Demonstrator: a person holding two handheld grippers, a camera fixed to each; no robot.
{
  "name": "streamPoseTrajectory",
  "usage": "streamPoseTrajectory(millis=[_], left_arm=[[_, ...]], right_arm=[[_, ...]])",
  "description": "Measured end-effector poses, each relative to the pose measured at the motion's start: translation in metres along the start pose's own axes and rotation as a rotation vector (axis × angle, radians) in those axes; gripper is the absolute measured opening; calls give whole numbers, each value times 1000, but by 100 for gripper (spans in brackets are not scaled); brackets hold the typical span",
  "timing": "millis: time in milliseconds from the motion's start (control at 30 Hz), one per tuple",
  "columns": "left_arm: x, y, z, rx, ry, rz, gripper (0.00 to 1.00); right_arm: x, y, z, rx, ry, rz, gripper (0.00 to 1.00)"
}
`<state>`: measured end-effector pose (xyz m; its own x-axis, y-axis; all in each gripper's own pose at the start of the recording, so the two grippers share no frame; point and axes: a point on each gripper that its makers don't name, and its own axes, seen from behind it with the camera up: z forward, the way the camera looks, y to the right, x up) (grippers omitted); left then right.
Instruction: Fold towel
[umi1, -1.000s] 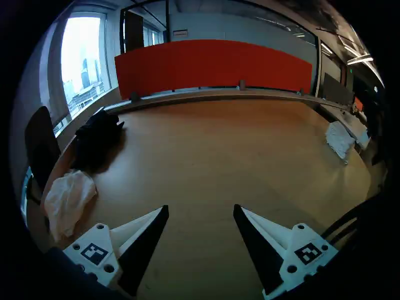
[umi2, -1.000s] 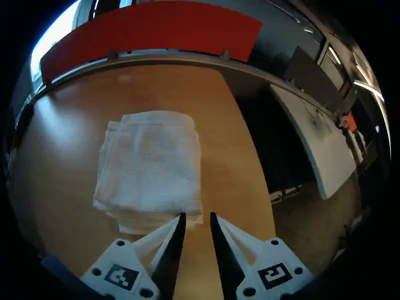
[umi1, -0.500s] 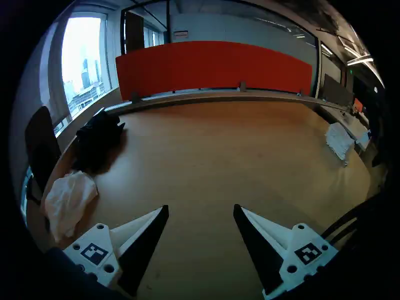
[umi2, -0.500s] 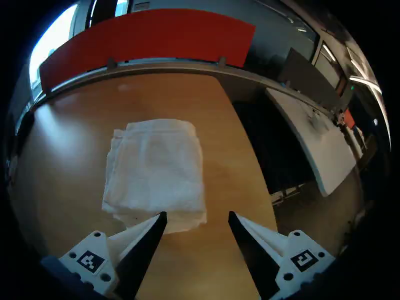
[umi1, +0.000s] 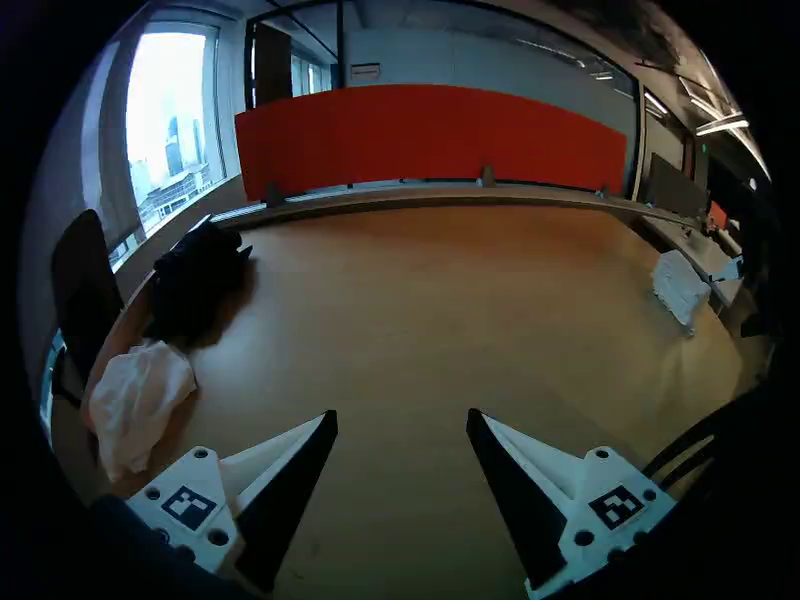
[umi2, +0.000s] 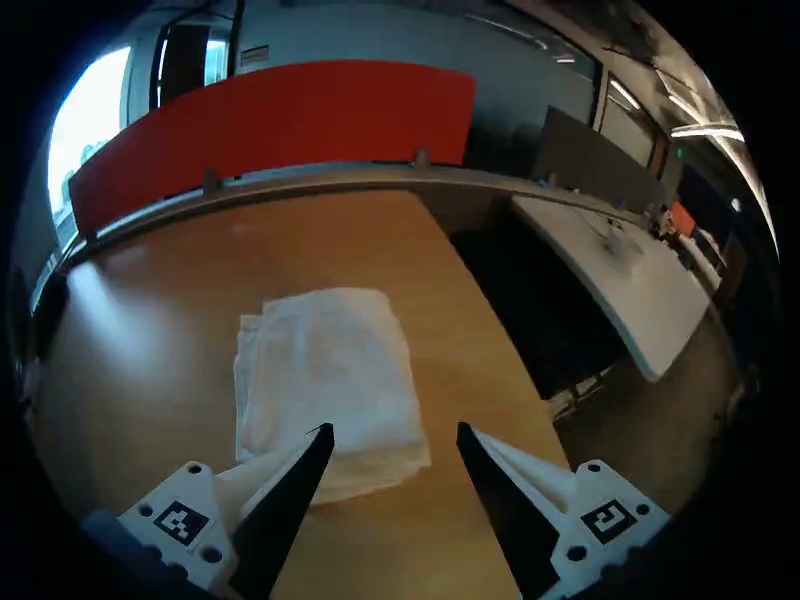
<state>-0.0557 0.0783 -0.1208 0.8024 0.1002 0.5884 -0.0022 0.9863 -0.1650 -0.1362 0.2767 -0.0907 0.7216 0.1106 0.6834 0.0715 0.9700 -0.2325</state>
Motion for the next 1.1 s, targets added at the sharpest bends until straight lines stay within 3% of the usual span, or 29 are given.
streamPoseTrajectory(millis=[500,900,1100], left_arm=[[4,-4,3,19,4,-17,96],[12,-7,6,33,20,-22,96],[18,-9,7,43,35,-37,96]], right_arm=[[43,-3,-17,-81,264,83,95],[77,-22,-37,-40,426,128,95],[89,-31,-45,-15,470,128,96]])
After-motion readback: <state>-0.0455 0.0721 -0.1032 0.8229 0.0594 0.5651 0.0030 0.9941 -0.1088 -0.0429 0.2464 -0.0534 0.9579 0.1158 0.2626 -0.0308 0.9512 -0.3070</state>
